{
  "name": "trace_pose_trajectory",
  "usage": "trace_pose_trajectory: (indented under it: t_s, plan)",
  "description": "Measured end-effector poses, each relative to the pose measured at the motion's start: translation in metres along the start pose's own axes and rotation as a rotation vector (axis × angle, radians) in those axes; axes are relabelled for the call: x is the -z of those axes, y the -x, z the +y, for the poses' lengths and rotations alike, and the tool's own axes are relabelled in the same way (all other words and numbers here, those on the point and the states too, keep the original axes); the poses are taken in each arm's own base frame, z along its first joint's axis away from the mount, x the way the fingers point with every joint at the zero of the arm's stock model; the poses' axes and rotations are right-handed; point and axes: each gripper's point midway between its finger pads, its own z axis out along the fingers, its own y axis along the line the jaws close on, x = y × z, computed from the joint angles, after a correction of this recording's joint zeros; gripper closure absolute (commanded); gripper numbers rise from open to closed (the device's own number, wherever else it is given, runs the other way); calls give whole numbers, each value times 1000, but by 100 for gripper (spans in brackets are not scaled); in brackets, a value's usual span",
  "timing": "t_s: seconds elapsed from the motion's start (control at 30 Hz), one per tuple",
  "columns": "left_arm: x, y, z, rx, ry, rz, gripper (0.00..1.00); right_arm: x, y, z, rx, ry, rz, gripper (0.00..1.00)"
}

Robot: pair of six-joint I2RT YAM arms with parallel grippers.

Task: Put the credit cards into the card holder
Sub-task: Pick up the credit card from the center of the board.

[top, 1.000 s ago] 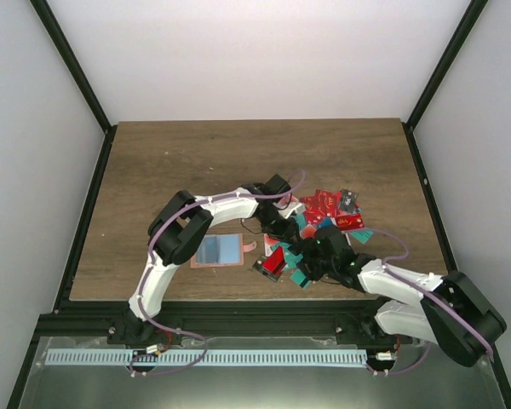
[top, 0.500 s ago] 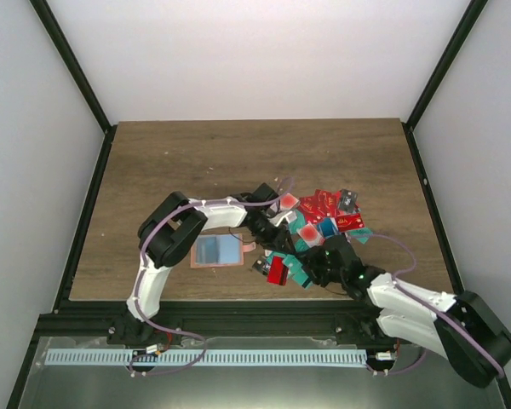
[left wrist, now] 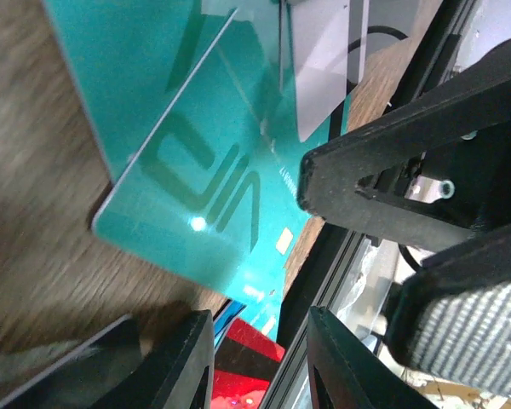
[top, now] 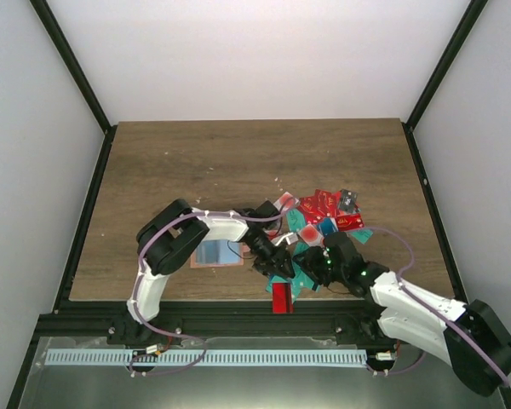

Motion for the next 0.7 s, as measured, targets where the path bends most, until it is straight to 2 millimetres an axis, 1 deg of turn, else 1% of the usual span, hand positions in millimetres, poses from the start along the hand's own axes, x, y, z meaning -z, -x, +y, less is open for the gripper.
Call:
trace_pose_trajectory:
  t_s: [0.13,0.27,0.33,0.4,0.5,0.6,0.7]
  plan:
    - [5,-4,-1,15,24,-18,67,2,-7,6,63,-76,69,55]
    - [14,-2,-10,3,36,-45,67,11,-9,17,157,-117,111,52]
    - [19,-3,-17,-1,43,-52,67,16,-12,18,198,-132,139,50]
    - [25,-5,-21,3,58,-54,67,19,-18,12,229,-149,177,49]
    - [32,-12,-24,9,93,-50,69,22,-32,1,262,-163,256,47]
    - [42,-15,-29,-33,124,-82,70,24,-60,-7,301,-143,387,45]
    - [50,-31,-27,-58,148,-97,71,26,-84,-15,339,-130,490,45]
